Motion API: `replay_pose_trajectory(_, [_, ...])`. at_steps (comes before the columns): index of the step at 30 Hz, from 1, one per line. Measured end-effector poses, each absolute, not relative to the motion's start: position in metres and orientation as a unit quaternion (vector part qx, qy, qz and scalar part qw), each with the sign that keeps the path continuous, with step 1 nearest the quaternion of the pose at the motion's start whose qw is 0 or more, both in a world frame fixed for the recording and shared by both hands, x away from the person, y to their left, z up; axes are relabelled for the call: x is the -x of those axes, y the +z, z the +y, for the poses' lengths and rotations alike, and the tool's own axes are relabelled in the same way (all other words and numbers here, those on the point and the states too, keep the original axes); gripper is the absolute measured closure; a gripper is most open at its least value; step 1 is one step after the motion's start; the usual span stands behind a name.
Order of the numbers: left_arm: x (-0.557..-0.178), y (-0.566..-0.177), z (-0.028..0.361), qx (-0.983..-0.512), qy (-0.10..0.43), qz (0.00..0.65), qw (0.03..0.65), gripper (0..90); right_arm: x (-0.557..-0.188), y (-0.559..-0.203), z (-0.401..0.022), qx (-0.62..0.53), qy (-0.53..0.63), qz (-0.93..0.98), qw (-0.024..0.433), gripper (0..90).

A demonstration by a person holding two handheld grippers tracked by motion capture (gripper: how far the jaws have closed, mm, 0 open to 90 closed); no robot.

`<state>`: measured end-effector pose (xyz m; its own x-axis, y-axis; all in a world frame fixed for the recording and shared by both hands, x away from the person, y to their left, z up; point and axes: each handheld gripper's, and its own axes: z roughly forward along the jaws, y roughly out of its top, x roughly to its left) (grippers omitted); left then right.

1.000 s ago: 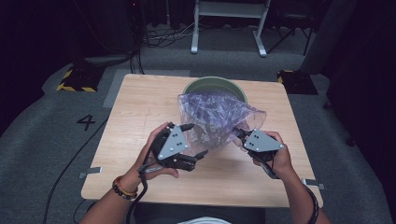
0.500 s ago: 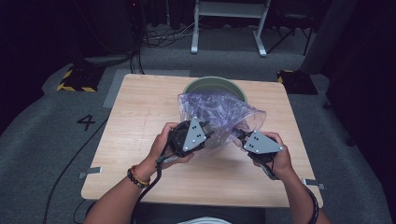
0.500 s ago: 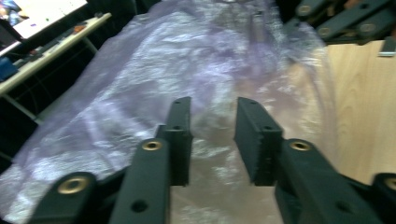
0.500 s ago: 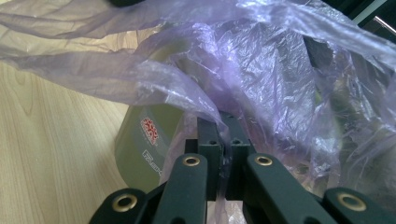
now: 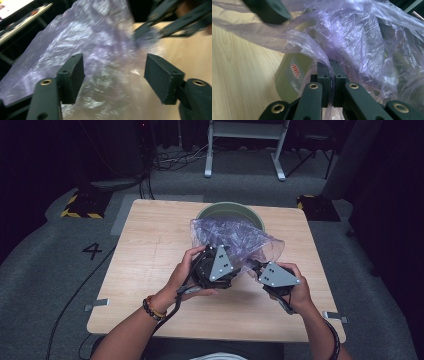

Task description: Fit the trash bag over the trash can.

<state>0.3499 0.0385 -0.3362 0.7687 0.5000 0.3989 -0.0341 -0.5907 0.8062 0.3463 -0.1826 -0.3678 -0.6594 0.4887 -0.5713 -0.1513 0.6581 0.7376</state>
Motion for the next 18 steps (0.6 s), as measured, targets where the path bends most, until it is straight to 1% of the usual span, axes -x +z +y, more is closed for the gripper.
replay_pose_trajectory(1, [-0.35, -0.336, 0.039, -0.836, 0.31, 0.139, 0.43, 39.8, -0.346, -0.368, -0.183, -0.103, 0.4, 0.818, 0.4, 88.5])
replay_pose_trajectory(2, [-0.353, -0.338, 0.038, -0.832, 0.332, 0.145, 0.421, 49.6, -0.346, -0.368, -0.184, -0.101, 0.399, 0.818, 0.402, 88.5])
replay_pose_trajectory(3, [-0.353, -0.338, 0.038, -0.832, 0.332, 0.145, 0.421, 54.2, -0.346, -0.368, -0.184, -0.101, 0.399, 0.818, 0.402, 88.5])
replay_pose_trajectory(4, [-0.356, -0.338, 0.04, -0.83, 0.338, 0.145, 0.42, 54.2, -0.345, -0.368, -0.184, -0.101, 0.4, 0.817, 0.402, 88.4])
replay_pose_trajectory(5, [-0.358, -0.337, 0.041, -0.829, 0.343, 0.143, 0.419, 69.6, -0.345, -0.367, -0.186, -0.102, 0.4, 0.817, 0.403, 88.5])
replay_pose_trajectory(6, [-0.362, -0.335, 0.045, -0.823, 0.361, 0.147, 0.413, 75.1, -0.344, -0.367, -0.186, -0.102, 0.399, 0.816, 0.405, 88.5])
replay_pose_trajectory(8, [-0.364, -0.333, 0.047, -0.821, 0.367, 0.151, 0.411, 83.5, -0.344, -0.368, -0.188, -0.103, 0.398, 0.815, 0.408, 88.5])
replay_pose_trajectory(9, [-0.367, -0.332, 0.05, -0.82, 0.369, 0.155, 0.41, 83.5, -0.344, -0.368, -0.188, -0.103, 0.398, 0.815, 0.408, 88.5])
replay_pose_trajectory(10, [-0.372, -0.329, 0.054, -0.817, 0.376, 0.165, 0.405, 87.7, -0.344, -0.368, -0.189, -0.103, 0.397, 0.815, 0.41, 88.5])
replay_pose_trajectory(18, [-0.402, -0.318, 0.084, -0.798, 0.366, 0.214, 0.429, 89.5, -0.346, -0.374, -0.189, -0.103, 0.388, 0.82, 0.408, 88.6])
